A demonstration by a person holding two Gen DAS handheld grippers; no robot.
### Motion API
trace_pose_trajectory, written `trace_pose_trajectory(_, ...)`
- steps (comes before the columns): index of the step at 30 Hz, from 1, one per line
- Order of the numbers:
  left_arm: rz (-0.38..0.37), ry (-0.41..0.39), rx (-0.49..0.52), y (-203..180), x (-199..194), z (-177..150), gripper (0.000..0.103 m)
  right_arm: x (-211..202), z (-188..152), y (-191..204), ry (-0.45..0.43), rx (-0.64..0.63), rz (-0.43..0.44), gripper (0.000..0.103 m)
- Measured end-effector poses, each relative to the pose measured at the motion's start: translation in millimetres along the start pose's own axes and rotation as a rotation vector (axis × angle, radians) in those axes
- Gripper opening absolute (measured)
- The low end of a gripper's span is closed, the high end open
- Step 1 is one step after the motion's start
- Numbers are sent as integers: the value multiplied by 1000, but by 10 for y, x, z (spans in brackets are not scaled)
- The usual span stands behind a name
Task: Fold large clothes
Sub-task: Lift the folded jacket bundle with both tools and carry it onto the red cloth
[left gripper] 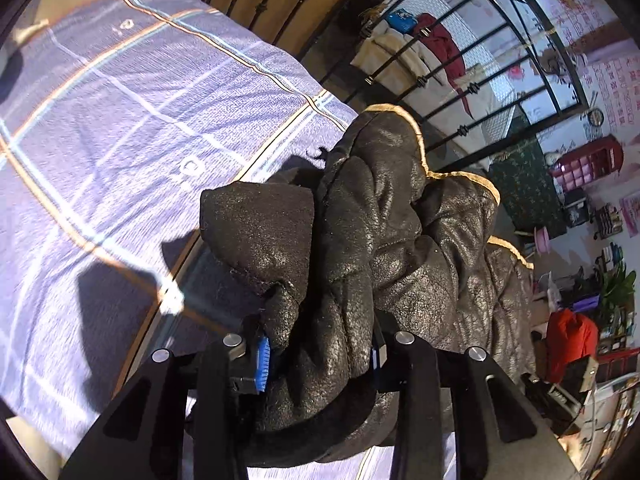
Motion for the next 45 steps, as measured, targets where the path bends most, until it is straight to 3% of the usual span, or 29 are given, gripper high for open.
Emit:
trace_pose_trajectory(4, 38, 32, 39, -14, -255, -417, 34, -409, -466, -105, 22, -4, -2, 30)
trace_pose_trajectory(7, 129, 31, 176, -214, -301, -620, 32, -534, -838, -195, 51, -16, -39, 29)
trace_pose_trajectory(11, 120, -22, 256, -646, -375, -527, 31, -674, -938, -144, 21, -59, -64, 27)
trace_pose_trajectory(13, 95, -76, 354, -1044, -506, -379, 31, -879, -851, -52, -33, -115, -64, 26)
trace_pose_trajectory(17, -40, -164, 521, -2027, -821, -78, 31, -1540, -529, 104, -164, -162, -50, 26)
trace_pose_trajectory(19, -134, -203, 611, -2642, -965, 0, 31, -2083, -381, 124, -268, -166, -59, 26)
trace_pose_trajectory(23, -396, -216, 726, -3944, -1077, -33, 31, -3483, -335, -69, -530, -125, -139, 26)
trace_pose_trajectory(27, -645, -141, 840, -5347, -897, -390, 32, -4750, -644, -439, -768, -13, -283, 26)
trace_pose_trajectory(31, -813, 104, 874, -6569, -190, -971, 33, -5534, -1195, -962, -922, 194, -439, 28)
trace_pose_trajectory(34, -780, 283, 953, -7184, 589, -1554, 34, -5654, -1654, -1457, -955, 380, -515, 30)
trace_pose_trajectory(36, -670, 362, 1013, -7397, 1143, -1950, 37, -5502, -1889, -1838, -937, 491, -520, 31)
trace_pose_trajectory(37, -597, 369, 1041, -7443, 1411, -2086, 41, -5344, -1989, -2058, -905, 558, -522, 31)
trace_pose_trajectory(40, -579, 384, 1004, -7483, 1739, -2249, 53, -4952, -2242, -2470, -876, 687, -434, 33)
trace_pose_trajectory(45, -504, 330, 1096, -7556, 1843, -2451, 76, -4874, -2271, -2583, -884, 678, -435, 36)
Point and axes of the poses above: each gripper's, at about its wrist camera, not at the fingertips, and x roughly the way its jaws point, y to its left, z to its top, the point moved 3 cm from there along x, roughly the way its jaws point, and after that the axes turned 1 degree about -z, right-handed, at the moved point
